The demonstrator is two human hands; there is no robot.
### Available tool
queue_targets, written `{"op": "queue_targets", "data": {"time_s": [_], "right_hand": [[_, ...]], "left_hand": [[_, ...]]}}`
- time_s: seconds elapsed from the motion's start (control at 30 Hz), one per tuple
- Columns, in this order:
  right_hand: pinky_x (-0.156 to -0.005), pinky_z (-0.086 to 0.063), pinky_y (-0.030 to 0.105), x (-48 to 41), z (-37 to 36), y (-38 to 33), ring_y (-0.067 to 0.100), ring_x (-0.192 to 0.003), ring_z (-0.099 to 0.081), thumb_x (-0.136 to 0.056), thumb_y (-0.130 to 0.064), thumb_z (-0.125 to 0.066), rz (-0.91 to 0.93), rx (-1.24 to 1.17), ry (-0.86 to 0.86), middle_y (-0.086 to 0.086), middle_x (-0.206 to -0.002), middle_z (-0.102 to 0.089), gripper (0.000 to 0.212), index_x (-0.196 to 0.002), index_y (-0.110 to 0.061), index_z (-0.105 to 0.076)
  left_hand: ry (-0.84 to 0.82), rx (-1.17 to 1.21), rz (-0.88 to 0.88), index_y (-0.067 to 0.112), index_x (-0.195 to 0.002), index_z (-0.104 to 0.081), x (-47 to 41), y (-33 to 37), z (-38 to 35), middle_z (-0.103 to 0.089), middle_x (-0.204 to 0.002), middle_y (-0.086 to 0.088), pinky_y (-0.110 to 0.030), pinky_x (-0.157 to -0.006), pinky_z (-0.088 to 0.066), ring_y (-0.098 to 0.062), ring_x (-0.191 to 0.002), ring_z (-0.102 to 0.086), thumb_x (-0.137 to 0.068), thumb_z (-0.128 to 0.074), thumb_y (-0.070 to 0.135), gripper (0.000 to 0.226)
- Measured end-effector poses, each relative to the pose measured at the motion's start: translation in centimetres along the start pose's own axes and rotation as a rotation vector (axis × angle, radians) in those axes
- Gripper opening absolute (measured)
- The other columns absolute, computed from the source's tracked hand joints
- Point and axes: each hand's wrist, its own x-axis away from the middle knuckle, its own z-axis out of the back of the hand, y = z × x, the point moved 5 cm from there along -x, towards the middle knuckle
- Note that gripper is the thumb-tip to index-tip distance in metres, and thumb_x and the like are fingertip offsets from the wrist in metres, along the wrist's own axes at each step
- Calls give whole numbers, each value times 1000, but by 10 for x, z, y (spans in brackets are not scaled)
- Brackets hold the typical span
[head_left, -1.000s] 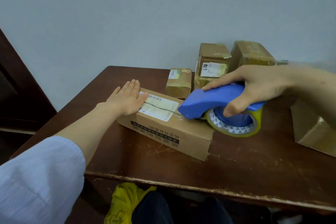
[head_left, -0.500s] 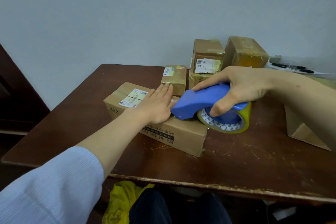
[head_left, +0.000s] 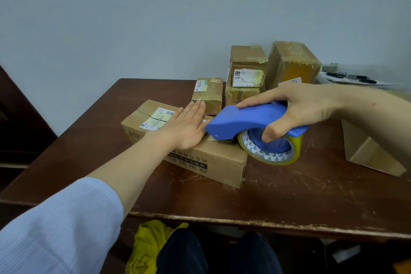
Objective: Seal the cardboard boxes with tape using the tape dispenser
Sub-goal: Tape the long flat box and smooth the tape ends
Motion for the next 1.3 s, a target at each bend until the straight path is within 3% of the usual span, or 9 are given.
{"op": "queue_targets", "data": {"time_s": [0.17,0.27,0.4,0.5,0.7,0.93,1.07,1.2,1.3], "right_hand": [[-72,-41,16,20,7,16,-12,-93,-55,-43,-62,-68,-12,1,-25,-46,-112,-46,72,-111,-72,-47],[-74,-45,19,47,11,35,-9,-95,-58,-37,-64,-71,-48,-29,-30,-42,-113,-52,79,-112,-72,-47],[-82,-49,26,73,8,61,0,-103,-60,-27,-87,-67,-77,-75,-19,-35,-119,-54,92,-115,-71,-46],[-78,-49,23,71,-2,68,-1,-100,-61,-28,-77,-75,-69,-82,-30,-39,-116,-53,91,-114,-71,-47],[-67,-43,5,61,-7,62,-14,-89,-56,-45,-57,-73,-44,-97,42,-51,-107,-45,67,-107,-71,-52],[-70,-44,10,60,-11,65,-15,-95,-55,-42,-62,-69,-60,-89,74,-50,-110,-46,75,-115,-64,-50],[-75,-39,10,56,-17,71,-4,-101,-49,-44,-63,-68,-125,18,66,-27,-124,-39,101,-136,-48,-28],[-73,-41,14,47,-24,64,-3,-97,-52,-54,-54,-70,-85,-45,102,-30,-117,-41,74,-120,-57,-38],[-81,-38,17,39,-29,65,2,-104,-50,-54,-56,-69,-52,-54,172,-30,-123,-42,73,-120,-59,-38]], "left_hand": [[4,6,11,15,-150,14,-1,1,0,16,-159,0,-32,-118,8,-11,-145,16,-101,-8,46,62],[0,-5,12,15,-149,15,-3,0,-1,17,-158,0,-32,-118,8,-11,-145,16,-100,-7,47,62],[0,-18,12,15,-149,15,-2,2,0,17,-158,0,-32,-118,8,-11,-144,16,-100,-7,47,62],[-2,-27,10,15,-149,14,-1,3,0,17,-159,-1,-33,-118,7,-12,-145,15,-100,-7,47,63],[29,-45,100,9,-151,7,-1,16,8,13,-159,-8,-36,-117,5,-19,-146,11,-101,-12,45,64],[53,22,-86,14,-152,5,-2,86,-9,11,-159,-3,-33,-117,4,-15,-147,8,-100,-10,49,64],[46,9,-116,17,-151,8,-4,77,-11,13,-159,1,-32,-117,6,-11,-146,11,-99,-8,51,64],[13,5,-135,20,-150,10,-9,63,-7,14,-159,4,-31,-118,7,-9,-145,13,-98,-8,53,64],[3,-3,-131,21,-150,10,-13,53,-5,14,-159,4,-30,-117,6,-8,-145,12,-95,-8,57,68]]}}
